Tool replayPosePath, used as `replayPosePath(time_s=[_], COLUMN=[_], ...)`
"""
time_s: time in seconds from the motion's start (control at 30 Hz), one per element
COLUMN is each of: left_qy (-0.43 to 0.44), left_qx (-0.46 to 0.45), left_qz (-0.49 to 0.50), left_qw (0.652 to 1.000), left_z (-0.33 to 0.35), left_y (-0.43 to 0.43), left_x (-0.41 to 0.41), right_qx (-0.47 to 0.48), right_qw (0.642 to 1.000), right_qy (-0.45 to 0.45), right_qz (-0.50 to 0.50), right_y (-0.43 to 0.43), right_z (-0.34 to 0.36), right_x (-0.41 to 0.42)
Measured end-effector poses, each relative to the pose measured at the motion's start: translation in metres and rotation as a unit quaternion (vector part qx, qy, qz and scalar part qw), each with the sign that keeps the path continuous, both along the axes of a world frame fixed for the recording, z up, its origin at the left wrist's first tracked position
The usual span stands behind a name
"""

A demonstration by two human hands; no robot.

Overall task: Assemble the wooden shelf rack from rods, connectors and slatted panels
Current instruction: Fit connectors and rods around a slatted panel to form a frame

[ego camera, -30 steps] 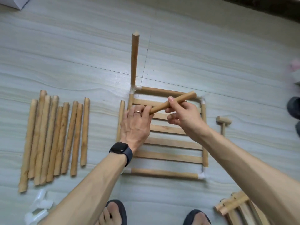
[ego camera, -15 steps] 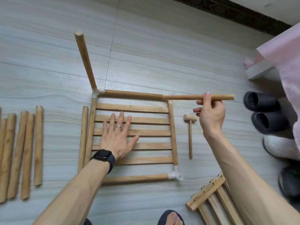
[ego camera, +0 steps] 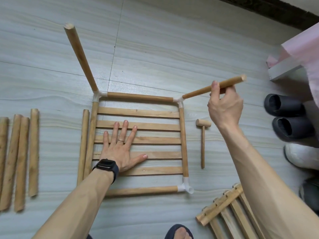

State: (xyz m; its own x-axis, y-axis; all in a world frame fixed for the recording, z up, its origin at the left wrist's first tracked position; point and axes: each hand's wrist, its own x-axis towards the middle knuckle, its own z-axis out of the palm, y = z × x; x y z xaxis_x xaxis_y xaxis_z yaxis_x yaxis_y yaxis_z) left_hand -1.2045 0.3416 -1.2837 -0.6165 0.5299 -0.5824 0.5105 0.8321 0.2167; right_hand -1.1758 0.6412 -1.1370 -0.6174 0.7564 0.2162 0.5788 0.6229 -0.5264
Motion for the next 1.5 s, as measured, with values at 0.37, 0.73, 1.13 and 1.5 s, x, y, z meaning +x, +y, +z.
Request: replayPosePath(time_s=[0.37, 0.73, 1.13, 1.5], left_qy=[-0.016, 0.000, 0.162, 0.062], left_qx=[0.002, 0.020, 0.268, 0.102], left_qz=[0.009, 0.001, 0.255, 0.384], left_qw=[1.000, 1.000, 0.915, 0.916], left_z=[0.004, 0.000, 0.053, 0.028], left_y=[0.001, 0.001, -0.047, -0.115], left_x=[-0.001, -0.001, -0.019, -0.019], right_qx=[-0.013, -0.060, -0.058, 0.016], right_qw=[0.996, 0.998, 0.820, 0.777], right_qy=[-0.075, -0.005, -0.416, -0.487], right_qz=[0.054, 0.001, 0.389, 0.398], right_y=[0.016, -0.011, -0.197, -0.175], right_z=[0.004, -0.007, -0.112, -0.127], right_x=[-0.054, -0.045, 0.123, 0.066])
